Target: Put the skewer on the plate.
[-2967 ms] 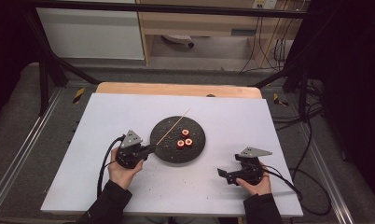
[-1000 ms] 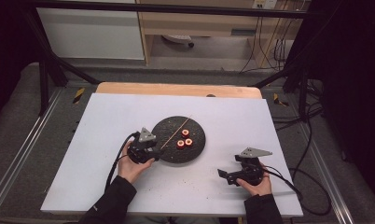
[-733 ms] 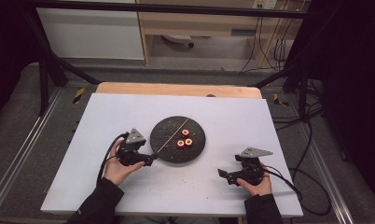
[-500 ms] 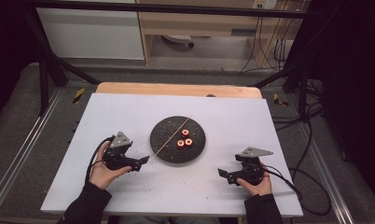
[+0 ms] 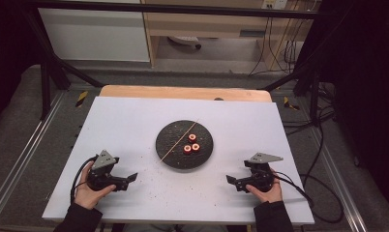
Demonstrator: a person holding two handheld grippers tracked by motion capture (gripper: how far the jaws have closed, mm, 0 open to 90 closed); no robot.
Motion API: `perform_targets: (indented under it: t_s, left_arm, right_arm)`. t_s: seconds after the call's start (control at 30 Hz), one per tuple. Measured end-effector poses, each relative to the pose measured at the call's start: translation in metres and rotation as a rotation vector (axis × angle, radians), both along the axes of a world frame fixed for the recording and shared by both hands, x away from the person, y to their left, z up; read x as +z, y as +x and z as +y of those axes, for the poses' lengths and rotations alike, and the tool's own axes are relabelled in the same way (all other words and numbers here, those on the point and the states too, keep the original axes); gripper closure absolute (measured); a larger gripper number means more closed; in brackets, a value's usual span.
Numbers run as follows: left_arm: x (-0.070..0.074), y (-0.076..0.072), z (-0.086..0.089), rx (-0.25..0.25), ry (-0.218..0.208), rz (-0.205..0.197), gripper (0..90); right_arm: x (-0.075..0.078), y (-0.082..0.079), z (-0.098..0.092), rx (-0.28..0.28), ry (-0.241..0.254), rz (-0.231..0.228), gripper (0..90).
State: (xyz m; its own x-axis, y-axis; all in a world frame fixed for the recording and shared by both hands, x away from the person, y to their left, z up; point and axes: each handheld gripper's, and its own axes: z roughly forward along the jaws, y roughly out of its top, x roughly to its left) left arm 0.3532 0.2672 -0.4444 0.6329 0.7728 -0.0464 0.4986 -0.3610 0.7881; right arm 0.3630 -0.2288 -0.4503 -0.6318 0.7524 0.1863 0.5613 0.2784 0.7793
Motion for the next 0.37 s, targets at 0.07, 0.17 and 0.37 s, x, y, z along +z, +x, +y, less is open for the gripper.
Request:
perform_targets:
  t_s: [0.07, 0.17, 0.37]
  left_arm:
    - [-0.0031, -0.0006, 0.0022, 0.0, 0.024, 0.003, 4.0]
    - [-0.0054, -0.002, 0.0042, -0.003, 0.015, 0.005, 3.6]
    - [-0.0065, -0.0022, 0.0039, -0.008, 0.013, 0.006, 3.5]
  right_arm:
    - [-0.0002, -0.0004, 0.0, 0.004, -0.005, -0.001, 0.7]
    - [-0.0003, -0.0016, 0.0004, 0.009, -0.006, 0.005, 0.6]
    - [-0.0023, -0.0026, 0.001, 0.023, -0.019, 0.011, 0.6]
